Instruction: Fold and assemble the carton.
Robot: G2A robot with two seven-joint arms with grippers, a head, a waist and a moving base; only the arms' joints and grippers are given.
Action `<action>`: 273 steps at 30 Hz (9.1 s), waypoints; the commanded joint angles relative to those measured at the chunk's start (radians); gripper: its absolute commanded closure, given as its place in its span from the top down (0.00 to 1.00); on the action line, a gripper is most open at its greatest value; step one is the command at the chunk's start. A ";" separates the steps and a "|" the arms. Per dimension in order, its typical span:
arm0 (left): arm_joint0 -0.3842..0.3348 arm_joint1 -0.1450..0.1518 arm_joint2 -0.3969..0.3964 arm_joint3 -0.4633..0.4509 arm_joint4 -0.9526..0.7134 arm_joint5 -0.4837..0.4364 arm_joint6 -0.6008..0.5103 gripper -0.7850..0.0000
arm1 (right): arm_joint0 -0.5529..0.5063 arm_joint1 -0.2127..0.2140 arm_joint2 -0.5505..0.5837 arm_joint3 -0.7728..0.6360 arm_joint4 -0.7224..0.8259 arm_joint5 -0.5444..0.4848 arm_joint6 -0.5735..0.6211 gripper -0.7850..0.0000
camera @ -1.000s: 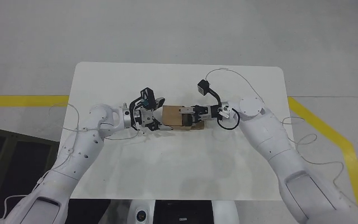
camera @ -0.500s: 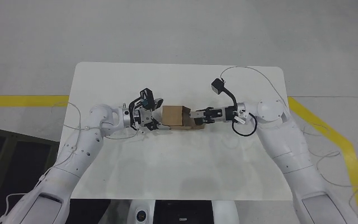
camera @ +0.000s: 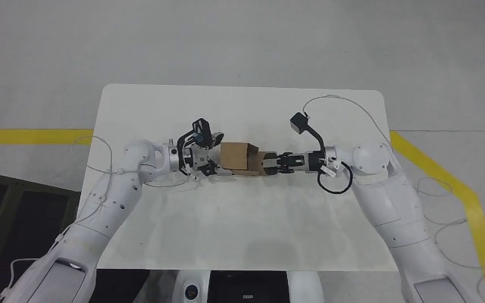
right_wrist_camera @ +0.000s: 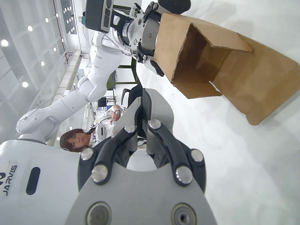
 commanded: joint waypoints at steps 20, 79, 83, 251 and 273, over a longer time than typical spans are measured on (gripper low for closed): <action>-0.016 -0.011 0.048 0.007 0.042 0.000 0.030 1.00 | 0.070 -0.025 -0.132 0.160 -0.044 0.055 -0.080 0.00; -0.020 -0.024 0.051 0.009 -0.085 0.000 -0.093 1.00 | 0.158 -0.040 -0.241 0.175 -0.067 0.060 -0.103 0.00; -0.019 -0.023 0.050 0.007 -0.091 0.000 -0.098 1.00 | 0.194 -0.055 -0.268 0.232 -0.053 0.033 -0.114 0.00; 0.040 0.011 -0.026 -0.074 0.059 0.066 0.020 1.00 | 0.440 -0.171 -0.411 0.614 0.016 -0.081 -0.077 0.00; 0.045 0.007 -0.032 -0.080 0.042 0.061 -0.008 1.00 | 0.482 -0.243 -0.451 0.726 0.078 -0.145 -0.033 0.00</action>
